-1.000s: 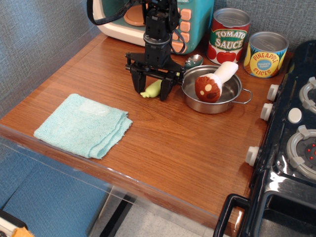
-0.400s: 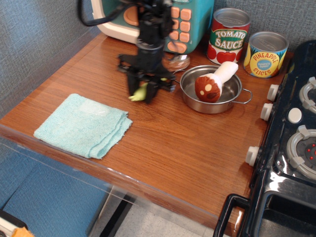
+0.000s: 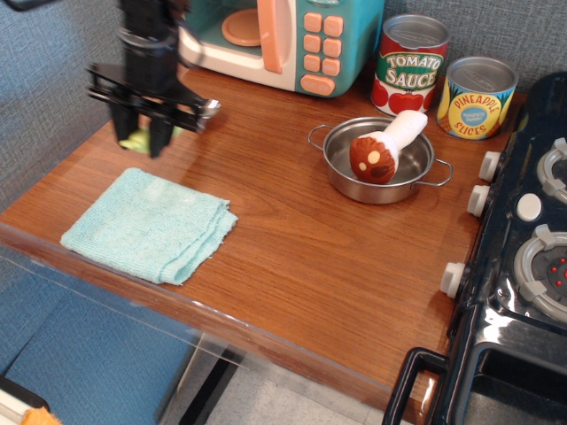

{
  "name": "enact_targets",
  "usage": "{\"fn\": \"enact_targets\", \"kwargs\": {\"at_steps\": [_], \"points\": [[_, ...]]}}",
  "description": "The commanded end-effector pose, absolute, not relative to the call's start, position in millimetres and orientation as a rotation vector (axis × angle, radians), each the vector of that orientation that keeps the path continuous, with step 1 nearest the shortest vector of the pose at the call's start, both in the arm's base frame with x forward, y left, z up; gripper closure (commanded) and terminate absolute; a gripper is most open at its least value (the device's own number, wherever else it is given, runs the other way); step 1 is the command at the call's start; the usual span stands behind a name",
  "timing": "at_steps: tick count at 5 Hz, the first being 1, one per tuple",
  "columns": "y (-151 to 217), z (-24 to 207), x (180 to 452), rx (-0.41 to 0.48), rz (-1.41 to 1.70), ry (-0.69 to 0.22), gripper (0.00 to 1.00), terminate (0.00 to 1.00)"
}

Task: Pick up yellow scoop near silver pot, move left towards table's edge.

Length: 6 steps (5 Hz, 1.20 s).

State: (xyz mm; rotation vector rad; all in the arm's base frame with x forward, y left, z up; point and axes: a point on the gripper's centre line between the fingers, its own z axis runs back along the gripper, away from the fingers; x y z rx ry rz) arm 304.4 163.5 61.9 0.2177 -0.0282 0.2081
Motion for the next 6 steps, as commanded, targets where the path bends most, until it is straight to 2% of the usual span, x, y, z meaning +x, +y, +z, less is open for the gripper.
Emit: {"fn": "enact_targets", "kwargs": {"at_steps": [1,2,3,4,5,6], "points": [[247.5,96.4,280.9,0.238,0.26,-0.085,1.0,0.0],[271.2,81.3,276.3,0.216,0.222,-0.031,1.0,0.0],[263.3,68.1,272.0,0.178,0.095,-0.008,1.0,0.0],[244.6,74.7,266.3,0.219,0.001,-0.077,1.0,0.0],[242.6,105.0,260.8,0.286,0.072,-0.199,1.0,0.0],[246.1,125.1,253.8,0.317,0.13,-0.25,1.0,0.0]]}}
